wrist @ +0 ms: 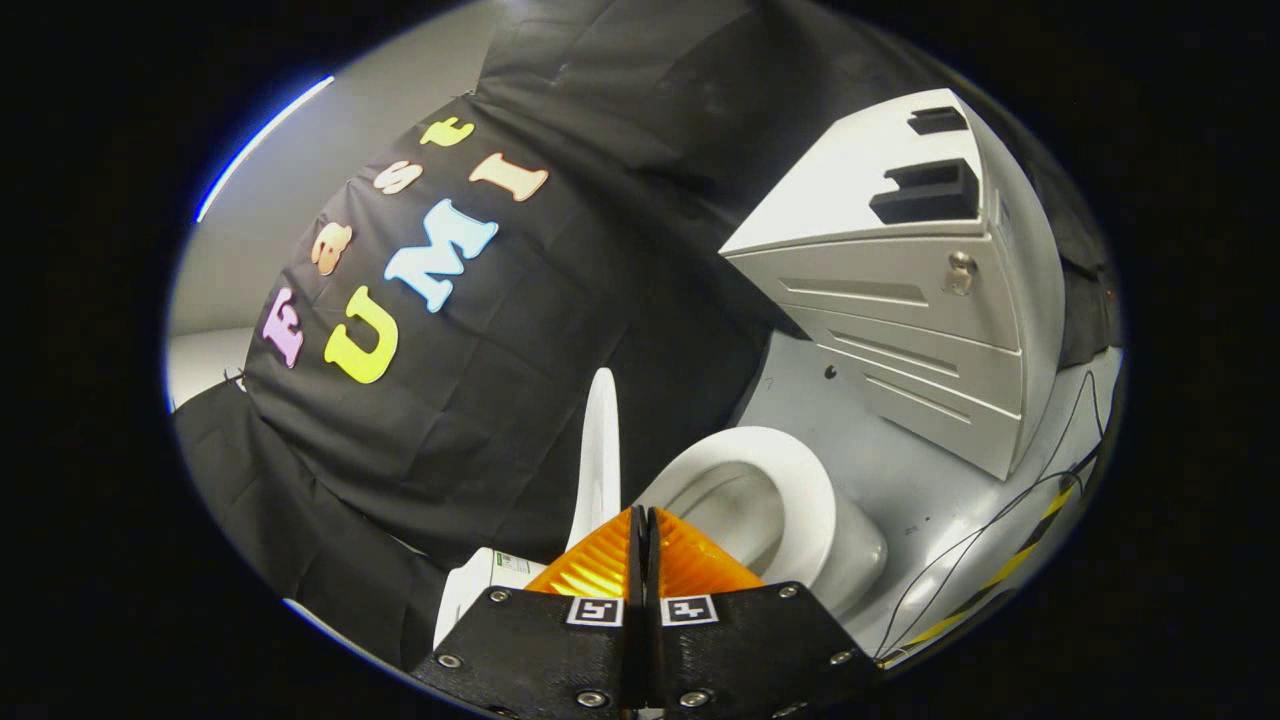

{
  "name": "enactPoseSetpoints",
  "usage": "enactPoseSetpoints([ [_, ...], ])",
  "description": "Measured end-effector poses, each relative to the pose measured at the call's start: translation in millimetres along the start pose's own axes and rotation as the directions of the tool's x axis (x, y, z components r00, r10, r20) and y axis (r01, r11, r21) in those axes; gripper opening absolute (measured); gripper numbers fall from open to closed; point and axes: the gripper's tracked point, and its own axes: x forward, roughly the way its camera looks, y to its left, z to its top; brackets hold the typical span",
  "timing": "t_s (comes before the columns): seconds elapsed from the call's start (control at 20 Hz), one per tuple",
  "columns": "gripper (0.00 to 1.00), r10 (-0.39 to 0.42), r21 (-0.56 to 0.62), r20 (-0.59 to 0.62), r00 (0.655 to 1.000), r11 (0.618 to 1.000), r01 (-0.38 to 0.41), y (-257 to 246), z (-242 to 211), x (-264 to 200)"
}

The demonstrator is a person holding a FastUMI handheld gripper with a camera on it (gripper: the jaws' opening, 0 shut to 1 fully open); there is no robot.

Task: Open the toilet lid.

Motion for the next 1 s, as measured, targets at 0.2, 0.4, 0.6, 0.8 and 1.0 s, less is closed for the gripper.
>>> enactPoseSetpoints([
  [0.2, 0.00, 0.026, -0.020, 0.012, 1.000, 0.999, -0.025, 22, 2, -6],
  [0.4, 0.00, 0.033, -0.073, 0.014, 0.999, 0.997, -0.032, 38, 4, -8],
  [0.6, 0.00, 0.039, -0.076, 0.017, 0.999, 0.996, -0.038, 51, 4, -12],
  [0.8, 0.00, 0.045, -0.097, 0.020, 0.999, 0.994, -0.043, 64, 4, -15],
  [1.0, 0.00, 0.043, -0.109, 0.017, 0.999, 0.993, -0.041, 76, 2, -18],
])
